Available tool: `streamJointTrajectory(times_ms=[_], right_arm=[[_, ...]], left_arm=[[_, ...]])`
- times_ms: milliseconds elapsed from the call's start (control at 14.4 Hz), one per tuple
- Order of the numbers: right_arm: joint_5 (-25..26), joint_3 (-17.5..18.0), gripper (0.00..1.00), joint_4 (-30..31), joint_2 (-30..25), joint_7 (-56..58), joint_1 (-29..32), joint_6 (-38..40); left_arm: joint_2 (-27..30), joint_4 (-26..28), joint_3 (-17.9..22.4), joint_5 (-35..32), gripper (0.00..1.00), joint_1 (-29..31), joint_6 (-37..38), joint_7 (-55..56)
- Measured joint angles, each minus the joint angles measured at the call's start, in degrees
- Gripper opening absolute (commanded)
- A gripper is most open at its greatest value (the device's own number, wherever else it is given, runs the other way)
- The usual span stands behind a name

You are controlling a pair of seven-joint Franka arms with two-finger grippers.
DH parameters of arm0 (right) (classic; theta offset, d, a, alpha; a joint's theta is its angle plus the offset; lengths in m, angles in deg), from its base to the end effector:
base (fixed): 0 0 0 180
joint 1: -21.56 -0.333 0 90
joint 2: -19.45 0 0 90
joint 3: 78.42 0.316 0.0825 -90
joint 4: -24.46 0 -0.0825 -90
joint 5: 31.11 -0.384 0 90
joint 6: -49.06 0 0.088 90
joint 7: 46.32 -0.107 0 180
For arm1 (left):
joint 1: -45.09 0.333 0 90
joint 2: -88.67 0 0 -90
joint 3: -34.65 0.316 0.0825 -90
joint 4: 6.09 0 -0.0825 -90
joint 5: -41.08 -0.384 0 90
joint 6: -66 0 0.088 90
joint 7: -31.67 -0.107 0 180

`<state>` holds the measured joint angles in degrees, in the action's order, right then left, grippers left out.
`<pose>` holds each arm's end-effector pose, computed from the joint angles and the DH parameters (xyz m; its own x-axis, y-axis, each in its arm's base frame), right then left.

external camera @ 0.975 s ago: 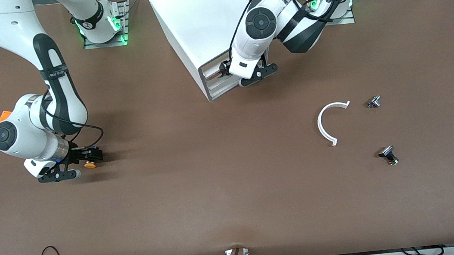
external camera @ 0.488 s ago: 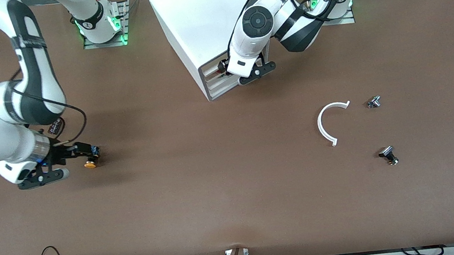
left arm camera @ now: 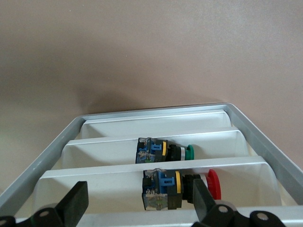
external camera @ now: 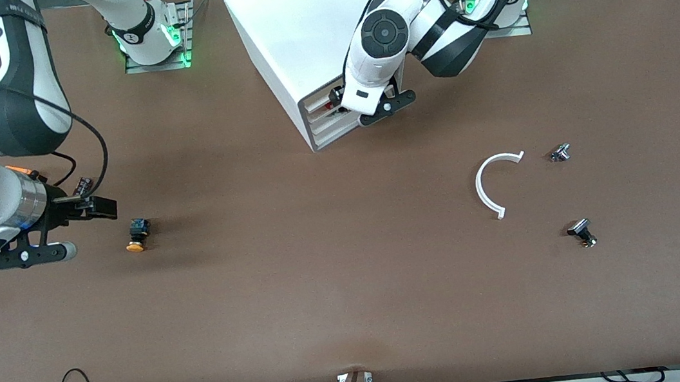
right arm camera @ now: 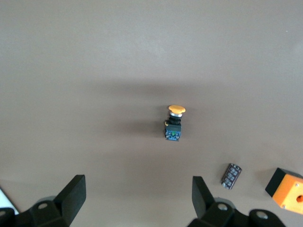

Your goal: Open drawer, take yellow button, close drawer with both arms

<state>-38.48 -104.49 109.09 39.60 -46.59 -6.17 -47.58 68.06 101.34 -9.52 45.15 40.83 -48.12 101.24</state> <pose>0.6432 0.0699 0.4834 0.9942 0.0172 -0.1059 0.0201 -0.9994 0.0270 0.4157 -0.4348 0.3613 0.8585 0.3874 -0.3359 0.3998 -0.9160 -0.0346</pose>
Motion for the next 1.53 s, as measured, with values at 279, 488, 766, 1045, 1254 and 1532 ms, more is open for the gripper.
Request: streamJointTrajectory(times_ms=[279,488,766,1045,1254,1532], right_arm=[[7.22,21.73,1.00,-0.09,-7.25,-6.99,17.00,3.04],[9.34,33.23,1.00,0.00,-11.65,-9.26,25.92,6.14],[9.37,34.07,1.00,0.04,-15.12,-9.34,26.89,9.53],[9.06,33.57,0.99,0.05,-16.41,-8.30,27.27,10.75],[7.67,30.98,1.00,0.12,-16.53,-4.90,27.47,10.91],[7.54,28.56,1.00,0.16,-17.01,-4.52,27.65,12.32]], left_arm=[[0.14,-2.57,0.42,-4.14,0.98,3.88,1.70,-0.42],[0.24,-8.77,0.53,-10.57,0.98,9.28,9.67,-6.99],[0.79,-17.71,0.70,-12.54,0.98,14.35,19.80,-22.19],[2.78,-23.03,8.01,-12.19,0.99,18.81,24.12,-44.39],[7.90,-23.10,24.18,-9.17,0.99,12.27,24.53,-59.85],[15.94,-17.86,36.39,-8.63,0.99,6.40,19.17,-66.68]])
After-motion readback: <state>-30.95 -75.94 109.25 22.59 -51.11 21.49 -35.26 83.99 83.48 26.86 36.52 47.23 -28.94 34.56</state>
